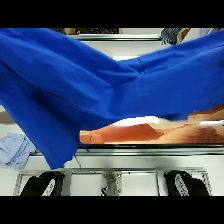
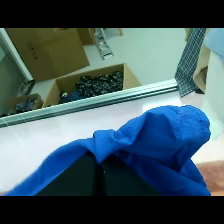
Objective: Fold the clothes and pants, and hang the long-sleeved shirts on hangers.
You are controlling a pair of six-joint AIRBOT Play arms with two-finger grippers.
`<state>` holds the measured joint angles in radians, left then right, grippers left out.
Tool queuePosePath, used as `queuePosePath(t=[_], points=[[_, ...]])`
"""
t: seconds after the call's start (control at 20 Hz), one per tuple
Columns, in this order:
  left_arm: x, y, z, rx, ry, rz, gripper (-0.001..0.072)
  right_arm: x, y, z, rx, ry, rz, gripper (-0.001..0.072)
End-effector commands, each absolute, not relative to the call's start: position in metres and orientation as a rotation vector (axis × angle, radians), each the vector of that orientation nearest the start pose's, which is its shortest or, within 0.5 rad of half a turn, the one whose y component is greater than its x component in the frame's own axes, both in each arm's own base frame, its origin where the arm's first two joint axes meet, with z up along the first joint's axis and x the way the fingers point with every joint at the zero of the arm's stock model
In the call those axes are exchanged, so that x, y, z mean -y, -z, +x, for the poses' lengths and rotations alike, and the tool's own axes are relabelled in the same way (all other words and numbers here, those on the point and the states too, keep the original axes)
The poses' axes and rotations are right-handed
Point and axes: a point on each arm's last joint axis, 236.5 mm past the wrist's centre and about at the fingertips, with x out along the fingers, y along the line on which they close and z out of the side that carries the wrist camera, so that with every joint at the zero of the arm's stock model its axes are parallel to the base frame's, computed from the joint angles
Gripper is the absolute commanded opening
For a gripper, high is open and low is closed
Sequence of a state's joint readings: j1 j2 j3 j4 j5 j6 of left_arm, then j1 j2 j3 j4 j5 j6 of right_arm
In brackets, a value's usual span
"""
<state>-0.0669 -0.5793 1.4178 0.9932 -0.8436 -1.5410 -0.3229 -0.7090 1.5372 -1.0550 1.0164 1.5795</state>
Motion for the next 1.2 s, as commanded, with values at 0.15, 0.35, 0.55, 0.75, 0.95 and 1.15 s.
queuePosePath(t=[0.15, 0.35, 0.55, 0.75, 0.95, 1.15], points=[[0.135, -0.307, 0.371, -0.524, 0.465, -0.402, 0.0010, 0.020, -0.334, 0.363, -0.449, -0.032, 0.450, 0.0005], [0.140, -0.178, 0.452, -0.808, 0.395, -0.472, 0.0098, 0.068, -0.243, 0.432, -0.635, 0.088, 0.456, 0.0147], [0.124, -0.103, 0.480, -0.956, 0.328, -0.545, 0.0674, 0.078, -0.215, 0.466, -0.642, 0.091, 0.504, 0.0658], [0.043, -0.092, 0.463, -1.028, 0.183, -0.527, 0.0674, 0.039, -0.232, 0.447, -0.659, -0.044, 0.360, 0.0659], [-0.044, -0.069, 0.415, -1.047, -0.034, -0.578, 0.0673, -0.056, -0.216, 0.419, -0.775, -0.259, 0.275, 0.0658], [-0.103, -0.021, 0.344, -1.064, -0.247, -0.748, 0.0674, -0.174, -0.170, 0.399, -0.913, -0.445, 0.303, 0.0658]])
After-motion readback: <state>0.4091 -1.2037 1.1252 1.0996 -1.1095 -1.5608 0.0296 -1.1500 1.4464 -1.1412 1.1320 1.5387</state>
